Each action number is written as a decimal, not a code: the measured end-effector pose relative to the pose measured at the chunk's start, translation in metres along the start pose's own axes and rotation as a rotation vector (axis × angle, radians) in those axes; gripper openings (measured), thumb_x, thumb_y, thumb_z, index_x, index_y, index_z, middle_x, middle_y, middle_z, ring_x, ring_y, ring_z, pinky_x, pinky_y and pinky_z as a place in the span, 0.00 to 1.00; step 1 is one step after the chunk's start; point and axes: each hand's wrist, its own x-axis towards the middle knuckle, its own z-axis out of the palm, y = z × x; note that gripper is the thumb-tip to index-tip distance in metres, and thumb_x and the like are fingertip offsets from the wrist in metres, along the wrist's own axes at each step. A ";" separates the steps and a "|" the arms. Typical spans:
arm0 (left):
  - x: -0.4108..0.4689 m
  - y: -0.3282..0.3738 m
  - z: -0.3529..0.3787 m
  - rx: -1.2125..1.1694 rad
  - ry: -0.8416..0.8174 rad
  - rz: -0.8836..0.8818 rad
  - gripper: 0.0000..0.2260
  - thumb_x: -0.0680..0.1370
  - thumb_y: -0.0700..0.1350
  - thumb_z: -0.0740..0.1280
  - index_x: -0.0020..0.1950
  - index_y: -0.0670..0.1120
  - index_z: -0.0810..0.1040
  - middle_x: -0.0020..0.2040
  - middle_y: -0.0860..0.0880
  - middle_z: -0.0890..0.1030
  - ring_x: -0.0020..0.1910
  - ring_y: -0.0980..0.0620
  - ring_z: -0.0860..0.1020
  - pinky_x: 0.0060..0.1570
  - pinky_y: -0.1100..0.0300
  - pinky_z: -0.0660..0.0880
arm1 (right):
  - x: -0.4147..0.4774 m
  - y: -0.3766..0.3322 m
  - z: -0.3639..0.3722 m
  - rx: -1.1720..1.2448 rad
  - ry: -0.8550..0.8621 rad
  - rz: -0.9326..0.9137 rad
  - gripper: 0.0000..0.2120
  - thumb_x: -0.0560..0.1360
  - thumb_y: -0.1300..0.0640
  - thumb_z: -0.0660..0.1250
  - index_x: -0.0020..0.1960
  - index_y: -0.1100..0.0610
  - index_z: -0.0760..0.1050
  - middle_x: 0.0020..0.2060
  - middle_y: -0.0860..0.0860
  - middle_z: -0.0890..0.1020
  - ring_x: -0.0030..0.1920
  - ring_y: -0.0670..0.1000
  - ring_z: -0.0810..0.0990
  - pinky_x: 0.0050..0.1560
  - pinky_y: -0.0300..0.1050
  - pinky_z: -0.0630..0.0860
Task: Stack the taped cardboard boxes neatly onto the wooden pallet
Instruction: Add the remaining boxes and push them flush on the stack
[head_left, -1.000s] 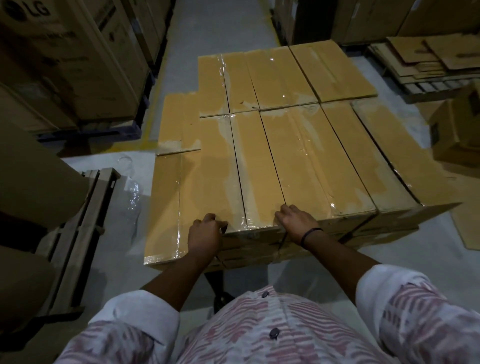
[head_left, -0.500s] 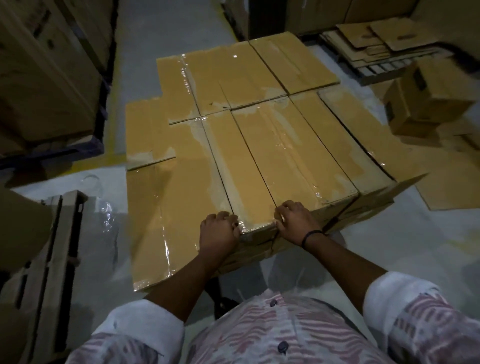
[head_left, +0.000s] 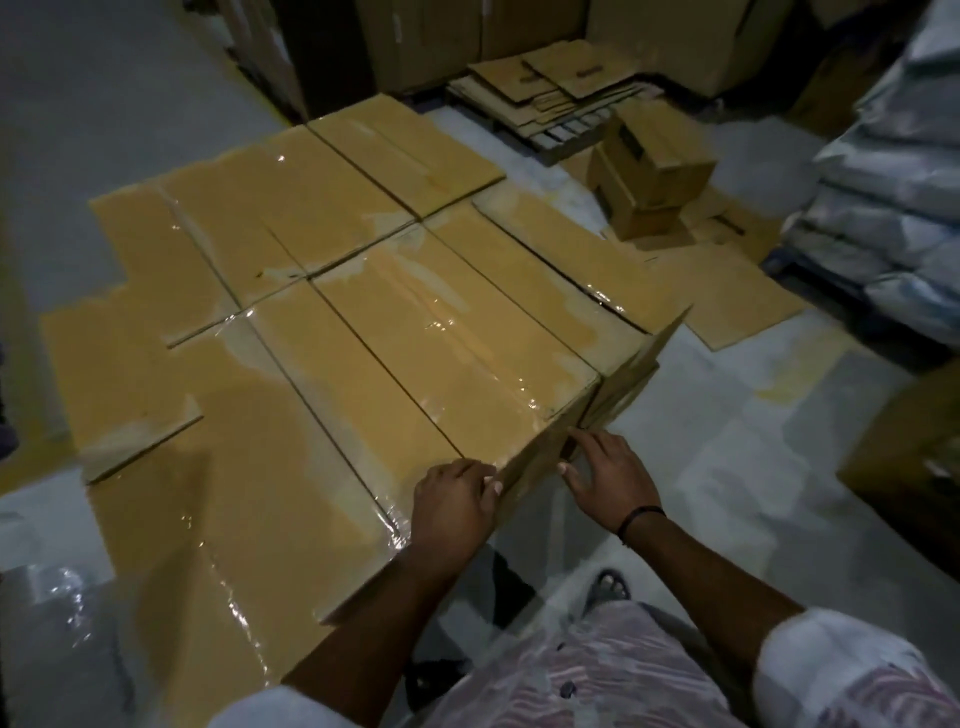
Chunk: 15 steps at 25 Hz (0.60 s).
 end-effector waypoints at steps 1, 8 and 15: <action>0.009 0.005 0.003 0.007 -0.007 0.006 0.14 0.80 0.56 0.62 0.61 0.56 0.83 0.58 0.57 0.83 0.57 0.50 0.77 0.58 0.54 0.72 | 0.005 0.008 -0.003 0.015 0.014 0.022 0.26 0.79 0.42 0.64 0.71 0.57 0.72 0.63 0.57 0.78 0.62 0.59 0.74 0.61 0.53 0.75; 0.073 0.087 0.024 0.034 -0.063 0.070 0.18 0.78 0.59 0.59 0.58 0.54 0.84 0.55 0.54 0.84 0.53 0.48 0.79 0.53 0.53 0.76 | 0.036 0.092 -0.040 0.152 0.081 0.089 0.27 0.79 0.40 0.59 0.69 0.58 0.74 0.62 0.57 0.78 0.62 0.61 0.74 0.60 0.55 0.75; 0.163 0.231 0.087 0.027 -0.138 0.226 0.24 0.78 0.65 0.55 0.54 0.52 0.84 0.47 0.47 0.85 0.45 0.45 0.82 0.43 0.51 0.78 | 0.056 0.255 -0.111 0.176 0.251 0.258 0.23 0.81 0.43 0.62 0.69 0.56 0.75 0.64 0.55 0.77 0.62 0.60 0.74 0.62 0.54 0.74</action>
